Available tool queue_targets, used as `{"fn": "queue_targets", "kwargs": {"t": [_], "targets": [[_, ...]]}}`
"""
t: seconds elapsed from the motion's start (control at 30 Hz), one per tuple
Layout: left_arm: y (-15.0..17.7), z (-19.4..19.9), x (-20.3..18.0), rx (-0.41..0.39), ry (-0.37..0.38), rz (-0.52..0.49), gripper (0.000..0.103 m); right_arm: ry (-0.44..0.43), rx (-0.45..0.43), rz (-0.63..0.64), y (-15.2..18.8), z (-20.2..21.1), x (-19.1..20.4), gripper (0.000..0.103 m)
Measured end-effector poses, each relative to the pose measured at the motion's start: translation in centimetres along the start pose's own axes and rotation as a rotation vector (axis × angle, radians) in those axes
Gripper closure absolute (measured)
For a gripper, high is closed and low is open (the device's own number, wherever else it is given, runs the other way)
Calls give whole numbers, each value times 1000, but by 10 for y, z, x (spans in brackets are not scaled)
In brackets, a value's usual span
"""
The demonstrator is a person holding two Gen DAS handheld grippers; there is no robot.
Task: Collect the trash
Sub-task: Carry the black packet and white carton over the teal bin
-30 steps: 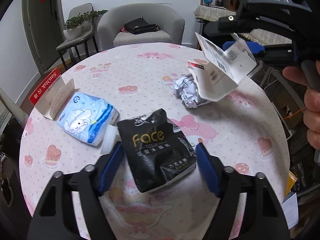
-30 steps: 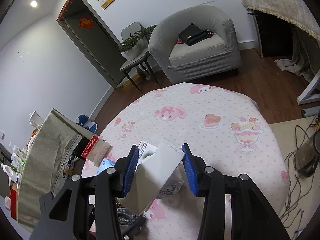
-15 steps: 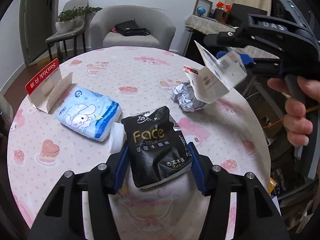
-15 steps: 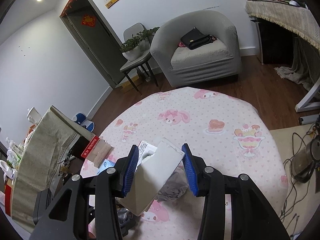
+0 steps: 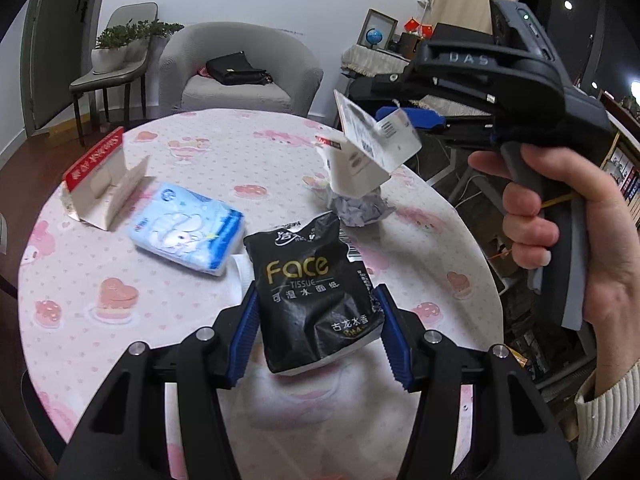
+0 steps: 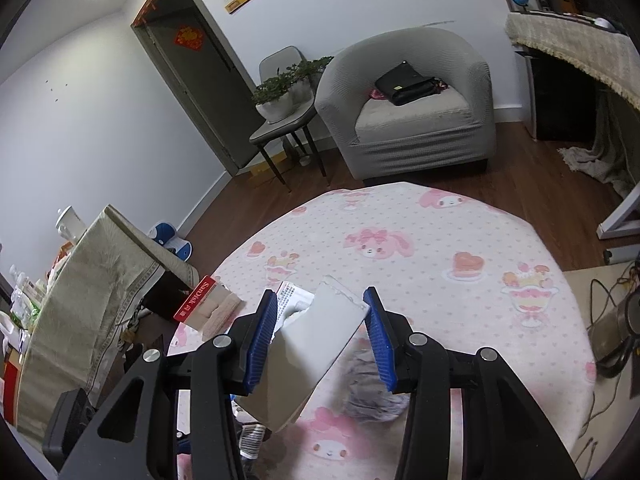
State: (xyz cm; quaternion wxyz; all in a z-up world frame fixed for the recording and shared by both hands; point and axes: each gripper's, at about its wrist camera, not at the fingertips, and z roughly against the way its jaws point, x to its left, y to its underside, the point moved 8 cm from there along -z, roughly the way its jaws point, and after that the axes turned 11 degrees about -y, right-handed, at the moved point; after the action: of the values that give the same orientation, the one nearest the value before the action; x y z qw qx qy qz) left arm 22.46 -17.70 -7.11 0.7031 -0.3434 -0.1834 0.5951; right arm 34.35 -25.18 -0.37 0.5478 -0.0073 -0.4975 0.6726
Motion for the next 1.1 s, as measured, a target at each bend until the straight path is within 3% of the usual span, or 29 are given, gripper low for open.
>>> {"fn": "queue_targets", "kwargs": {"t": [0.77, 1.1], "targets": [[0, 68, 114, -84, -143, 77, 44, -98, 34, 117, -3, -55, 111, 58], [13, 85, 181, -72, -239, 133, 44, -117, 103, 200, 25, -95, 161, 58]]}}
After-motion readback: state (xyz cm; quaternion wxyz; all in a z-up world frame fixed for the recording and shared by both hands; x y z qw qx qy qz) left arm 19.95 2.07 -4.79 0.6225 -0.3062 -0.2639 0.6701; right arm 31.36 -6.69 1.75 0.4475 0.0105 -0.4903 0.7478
